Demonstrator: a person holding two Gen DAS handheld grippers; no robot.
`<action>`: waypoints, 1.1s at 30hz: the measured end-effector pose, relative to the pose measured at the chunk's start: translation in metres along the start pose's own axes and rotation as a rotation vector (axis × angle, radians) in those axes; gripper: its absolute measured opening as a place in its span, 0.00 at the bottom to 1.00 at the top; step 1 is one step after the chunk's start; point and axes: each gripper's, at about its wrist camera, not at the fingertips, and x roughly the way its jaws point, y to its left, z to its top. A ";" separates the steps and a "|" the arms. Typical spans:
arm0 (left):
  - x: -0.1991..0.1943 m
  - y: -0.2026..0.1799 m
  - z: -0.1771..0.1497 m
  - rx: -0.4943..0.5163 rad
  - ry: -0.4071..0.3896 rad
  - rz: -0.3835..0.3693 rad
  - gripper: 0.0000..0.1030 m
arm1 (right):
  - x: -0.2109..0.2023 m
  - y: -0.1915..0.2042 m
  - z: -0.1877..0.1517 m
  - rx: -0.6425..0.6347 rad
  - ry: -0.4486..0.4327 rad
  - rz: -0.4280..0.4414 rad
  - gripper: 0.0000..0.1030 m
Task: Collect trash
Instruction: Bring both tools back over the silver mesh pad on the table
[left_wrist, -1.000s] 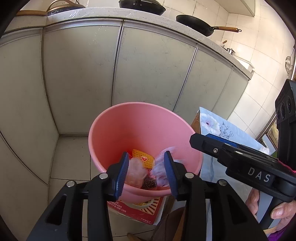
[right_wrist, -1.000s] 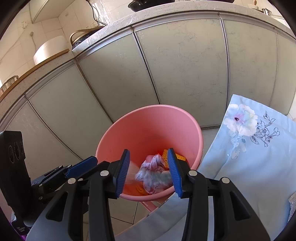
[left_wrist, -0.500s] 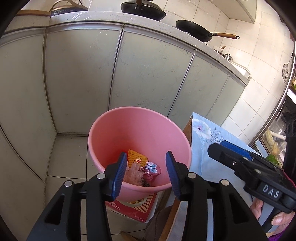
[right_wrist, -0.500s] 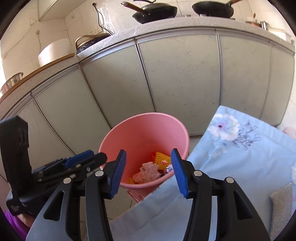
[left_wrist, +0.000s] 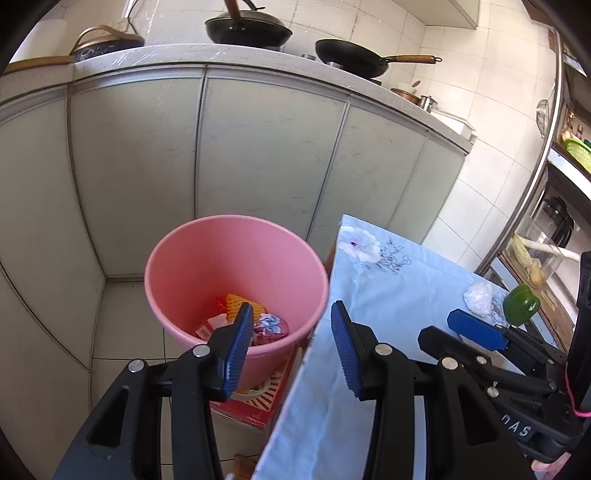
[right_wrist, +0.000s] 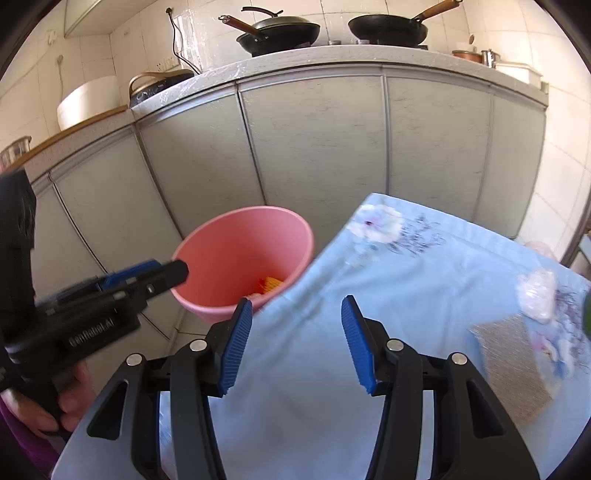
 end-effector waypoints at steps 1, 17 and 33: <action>-0.001 -0.004 -0.001 0.005 0.002 -0.004 0.42 | -0.003 -0.003 -0.003 0.005 0.000 -0.006 0.50; -0.005 -0.059 -0.016 0.095 0.040 -0.058 0.42 | -0.045 -0.060 -0.046 0.125 0.007 -0.089 0.50; 0.016 -0.103 -0.047 0.158 0.133 -0.159 0.42 | -0.089 -0.099 -0.097 0.261 -0.030 -0.101 0.50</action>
